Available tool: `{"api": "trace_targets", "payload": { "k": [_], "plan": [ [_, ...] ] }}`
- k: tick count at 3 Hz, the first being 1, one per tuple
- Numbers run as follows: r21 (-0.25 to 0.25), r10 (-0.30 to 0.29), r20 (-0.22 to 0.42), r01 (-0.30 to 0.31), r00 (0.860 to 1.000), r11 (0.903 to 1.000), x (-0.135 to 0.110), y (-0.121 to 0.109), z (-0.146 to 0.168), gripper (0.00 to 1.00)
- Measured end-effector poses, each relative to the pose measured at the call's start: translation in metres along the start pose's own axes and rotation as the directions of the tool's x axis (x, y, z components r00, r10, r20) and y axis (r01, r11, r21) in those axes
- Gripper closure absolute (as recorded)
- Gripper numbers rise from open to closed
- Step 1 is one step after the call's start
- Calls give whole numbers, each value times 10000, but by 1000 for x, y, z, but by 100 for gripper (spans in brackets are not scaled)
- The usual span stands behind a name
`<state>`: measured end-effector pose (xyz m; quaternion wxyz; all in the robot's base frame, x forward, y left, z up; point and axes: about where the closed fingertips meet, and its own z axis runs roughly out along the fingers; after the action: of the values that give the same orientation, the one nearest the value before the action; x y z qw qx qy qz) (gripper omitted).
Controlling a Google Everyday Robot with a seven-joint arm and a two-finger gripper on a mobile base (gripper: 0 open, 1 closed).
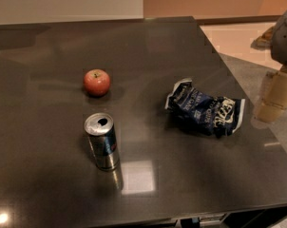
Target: Move blue chip bag near apple
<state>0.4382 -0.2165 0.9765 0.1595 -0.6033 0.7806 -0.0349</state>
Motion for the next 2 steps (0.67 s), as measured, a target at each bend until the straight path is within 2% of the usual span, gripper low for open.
{"api": "trace_targets", "payload": {
  "k": [1, 2],
  "plan": [
    [75, -38, -32, 38, 10000, 10000, -4, -4, -1, 0],
    [-86, 80, 108, -79, 9999, 9999, -12, -20, 13, 0]
  ]
}}
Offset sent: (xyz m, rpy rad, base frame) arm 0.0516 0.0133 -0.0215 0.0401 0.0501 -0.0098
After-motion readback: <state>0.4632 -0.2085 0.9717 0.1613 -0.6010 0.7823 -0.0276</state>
